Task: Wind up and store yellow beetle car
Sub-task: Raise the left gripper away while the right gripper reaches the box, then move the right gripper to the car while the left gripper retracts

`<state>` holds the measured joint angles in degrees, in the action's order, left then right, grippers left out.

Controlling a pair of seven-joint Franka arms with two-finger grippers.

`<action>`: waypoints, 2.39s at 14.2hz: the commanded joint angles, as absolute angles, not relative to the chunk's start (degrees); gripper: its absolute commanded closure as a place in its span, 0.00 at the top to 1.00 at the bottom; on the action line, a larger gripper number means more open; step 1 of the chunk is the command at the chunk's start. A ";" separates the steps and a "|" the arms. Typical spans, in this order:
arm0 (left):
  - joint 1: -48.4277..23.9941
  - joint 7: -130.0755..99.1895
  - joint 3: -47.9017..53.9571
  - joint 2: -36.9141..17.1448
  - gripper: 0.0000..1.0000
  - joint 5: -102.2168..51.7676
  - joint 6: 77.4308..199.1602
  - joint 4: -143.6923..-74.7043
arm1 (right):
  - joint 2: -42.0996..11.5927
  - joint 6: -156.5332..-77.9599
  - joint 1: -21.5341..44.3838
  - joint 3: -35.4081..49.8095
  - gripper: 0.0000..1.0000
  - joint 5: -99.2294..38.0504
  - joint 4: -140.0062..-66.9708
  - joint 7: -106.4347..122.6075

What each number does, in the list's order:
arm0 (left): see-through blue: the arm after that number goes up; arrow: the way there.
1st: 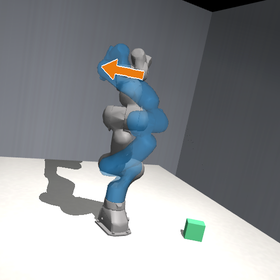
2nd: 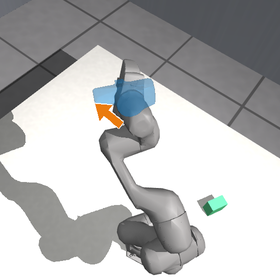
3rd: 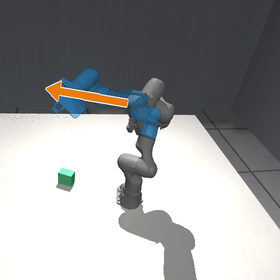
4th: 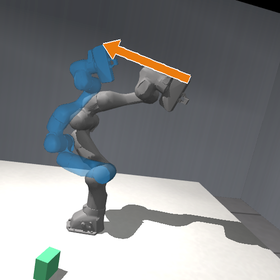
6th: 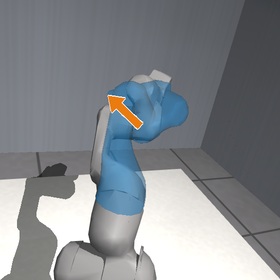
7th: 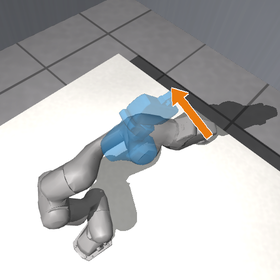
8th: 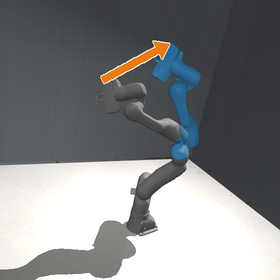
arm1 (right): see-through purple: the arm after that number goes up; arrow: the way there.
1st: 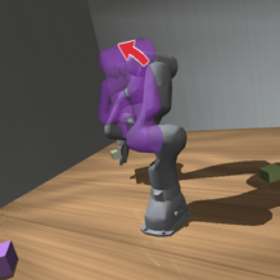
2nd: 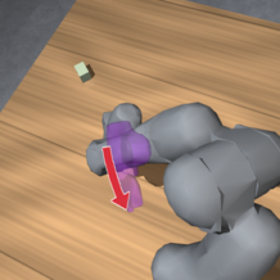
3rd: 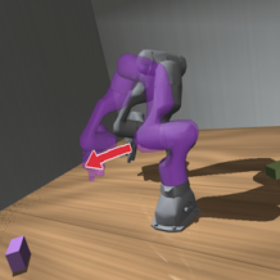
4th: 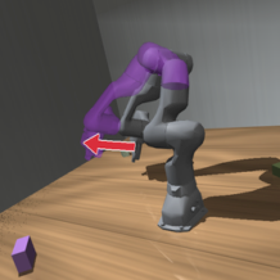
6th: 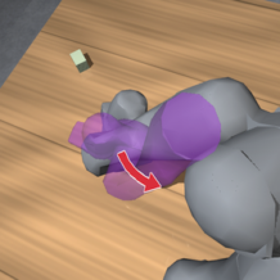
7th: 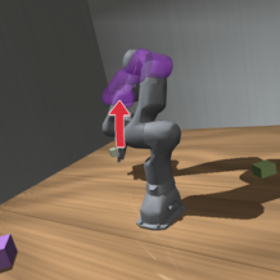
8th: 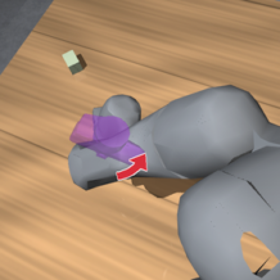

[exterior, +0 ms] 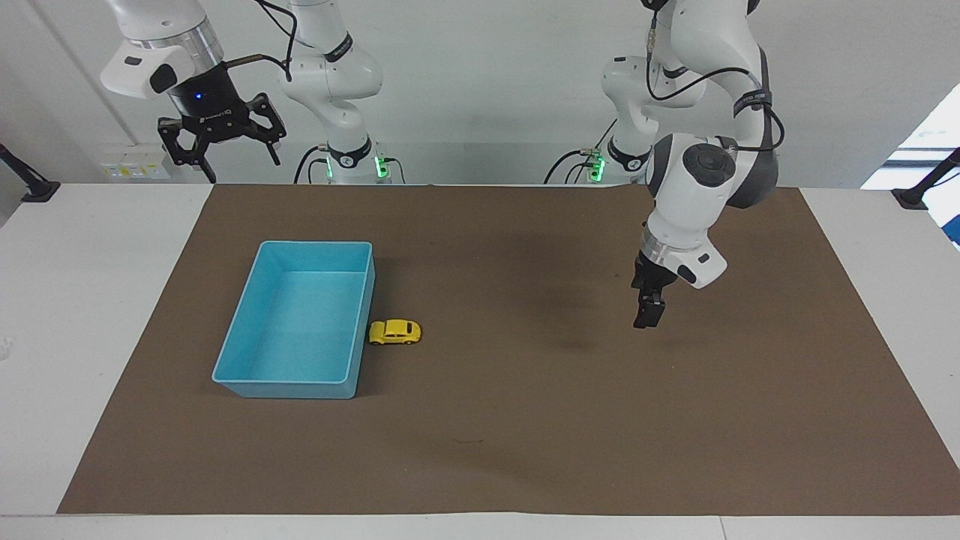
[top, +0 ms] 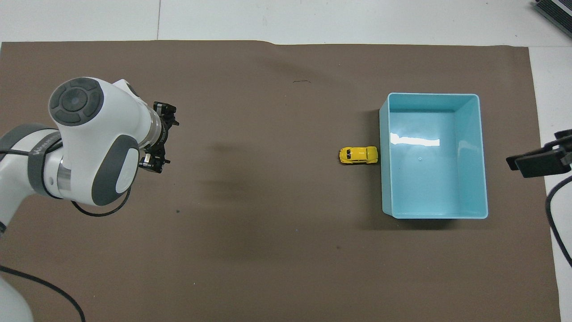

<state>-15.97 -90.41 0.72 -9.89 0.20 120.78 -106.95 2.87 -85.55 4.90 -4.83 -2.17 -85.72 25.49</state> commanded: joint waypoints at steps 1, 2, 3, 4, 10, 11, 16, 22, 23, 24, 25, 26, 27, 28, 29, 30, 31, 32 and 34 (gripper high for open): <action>-13.98 -82.30 1.23 -5.81 1.00 1.23 116.82 -107.84 | 3.08 -88.40 5.53 -4.04 1.00 -3.43 -88.15 31.53; -13.71 -78.70 1.14 -4.84 1.00 1.23 116.02 -107.84 | 2.90 -88.68 5.80 -4.04 1.00 -3.43 -88.33 34.16; -13.19 -75.70 1.14 -4.40 1.00 1.14 115.32 -107.75 | 2.55 -88.86 5.80 -4.04 1.00 -3.43 -88.50 34.54; -13.01 -72.89 1.14 -3.96 1.00 1.14 115.05 -107.75 | 2.46 -89.21 5.80 -4.04 1.00 -3.43 -88.77 35.15; -10.64 -52.25 1.06 -2.03 1.00 0.88 112.33 -107.75 | -1.92 -93.51 9.75 -3.60 1.00 -3.43 -89.21 46.56; -10.11 -48.81 1.05 -1.76 1.00 0.88 111.45 -107.75 | -2.54 -93.78 10.28 -3.60 1.00 -3.25 -89.21 48.84; -8.44 -32.90 1.05 -0.79 1.00 0.88 110.39 -107.49 | -5.27 -97.02 11.77 -3.60 1.00 -2.72 -90.08 61.50; -5.28 -8.99 1.05 -0.09 1.00 0.88 106.98 -106.18 | -9.49 -100.81 13.09 -3.60 1.00 -2.64 -91.32 71.80; -5.01 -7.22 1.05 0.09 1.00 0.88 105.22 -105.56 | -10.01 -100.90 13.44 -3.60 1.00 -2.64 -91.32 72.76; -4.05 -5.90 1.05 0.35 1.00 0.88 104.42 -105.47 | -10.28 -101.25 13.97 -3.60 1.00 -2.64 -91.32 73.64; -3.70 -4.41 1.05 0.87 1.00 0.88 104.33 -105.47 | -10.63 -101.60 14.15 -3.60 1.00 -2.64 -91.49 74.17; -3.26 -3.18 0.97 1.49 1.00 0.88 104.33 -105.47 | -10.72 -101.78 14.24 -3.60 1.00 -2.64 -91.84 74.27; -2.12 -2.29 1.05 1.93 1.00 0.79 104.33 -105.47 | -10.81 -102.30 14.93 -3.60 1.00 -2.64 -92.11 74.27; -1.67 -1.24 1.05 2.37 1.00 0.79 104.24 -105.38 | -10.81 -102.57 15.38 -3.60 1.00 -2.72 -92.54 74.27; -1.50 -0.36 0.97 2.81 1.00 0.79 104.06 -105.29 | -10.81 -103.00 15.64 -3.60 1.00 -2.72 -92.98 74.27; -1.15 0.08 0.97 3.16 1.00 0.79 103.11 -104.77 | -10.81 -104.14 16.08 -3.60 1.00 -2.72 -93.86 74.44; -1.06 0.61 0.97 3.25 1.00 0.79 101.79 -103.81 | -10.81 -104.67 16.17 -3.60 1.00 -2.72 -94.56 74.36; -1.05 1.31 0.97 3.25 1.00 0.79 99.95 -102.15 | -10.81 -105.55 16.69 -3.60 1.00 -2.72 -95.44 74.44; -1.14 1.84 0.97 3.08 1.00 0.79 95.91 -98.11 | -10.20 -108.70 17.23 -3.60 1.00 -2.73 -98.86 74.79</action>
